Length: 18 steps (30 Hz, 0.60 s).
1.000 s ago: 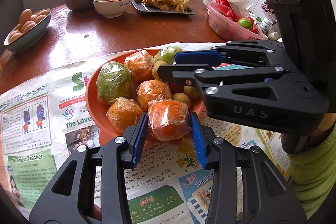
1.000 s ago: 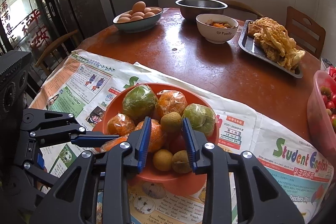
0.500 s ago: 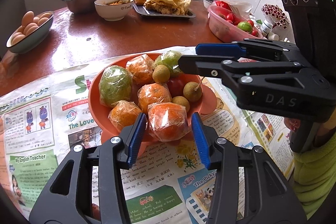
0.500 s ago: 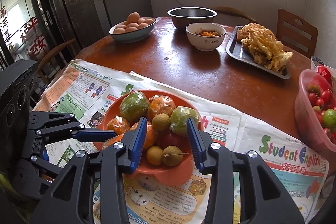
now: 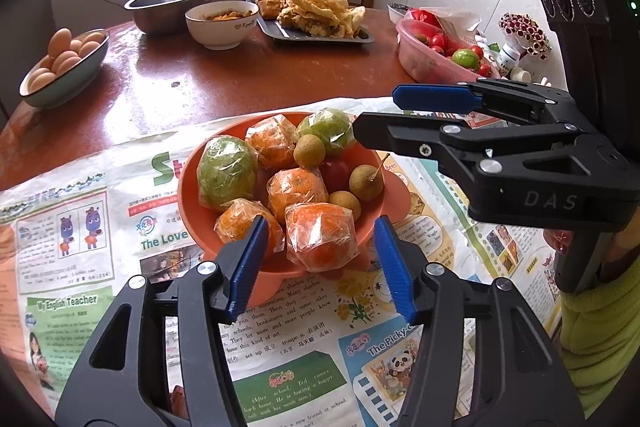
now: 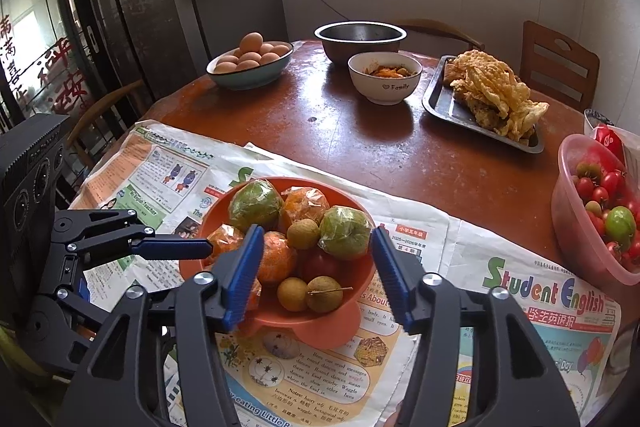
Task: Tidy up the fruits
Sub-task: 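Lower both fruits into the bowl and open both grippers, then withdraw both open grippers from the orange bowl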
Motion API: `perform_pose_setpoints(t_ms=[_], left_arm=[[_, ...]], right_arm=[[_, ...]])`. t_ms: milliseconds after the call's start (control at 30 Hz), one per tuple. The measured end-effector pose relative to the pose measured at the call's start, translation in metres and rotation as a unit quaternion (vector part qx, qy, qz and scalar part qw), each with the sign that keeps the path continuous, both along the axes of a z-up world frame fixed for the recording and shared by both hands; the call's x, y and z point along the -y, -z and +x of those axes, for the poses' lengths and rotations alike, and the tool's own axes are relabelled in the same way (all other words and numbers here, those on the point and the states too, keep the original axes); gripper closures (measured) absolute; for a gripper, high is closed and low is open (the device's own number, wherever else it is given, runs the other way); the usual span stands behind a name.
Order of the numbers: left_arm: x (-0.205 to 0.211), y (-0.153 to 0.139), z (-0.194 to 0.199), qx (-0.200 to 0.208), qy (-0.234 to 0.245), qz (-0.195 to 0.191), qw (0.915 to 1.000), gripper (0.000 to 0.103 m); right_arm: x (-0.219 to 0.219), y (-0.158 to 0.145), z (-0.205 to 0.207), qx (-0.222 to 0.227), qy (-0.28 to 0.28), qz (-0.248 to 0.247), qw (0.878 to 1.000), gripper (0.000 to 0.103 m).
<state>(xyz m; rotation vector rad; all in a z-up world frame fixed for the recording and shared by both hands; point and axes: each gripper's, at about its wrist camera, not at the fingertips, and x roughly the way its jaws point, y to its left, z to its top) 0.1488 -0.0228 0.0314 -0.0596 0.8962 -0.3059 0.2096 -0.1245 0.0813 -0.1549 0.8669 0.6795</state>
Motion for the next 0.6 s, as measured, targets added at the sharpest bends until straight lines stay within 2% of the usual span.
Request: perform_pose_setpoints(t_ms=[100,600], left_arm=[[0.000,-0.001,-0.001,0.002,-0.001,0.001,1.0000,0.054],[-0.005,-0.017,-0.014,0.026,-0.025,0.003,0.9994,0.024]], right_arm=[[0.000,-0.005,-0.004,0.005,-0.001,0.004,1.000,0.041],[0.005,-0.029,-0.024,0.037,0.007,0.016,0.999,0.019]])
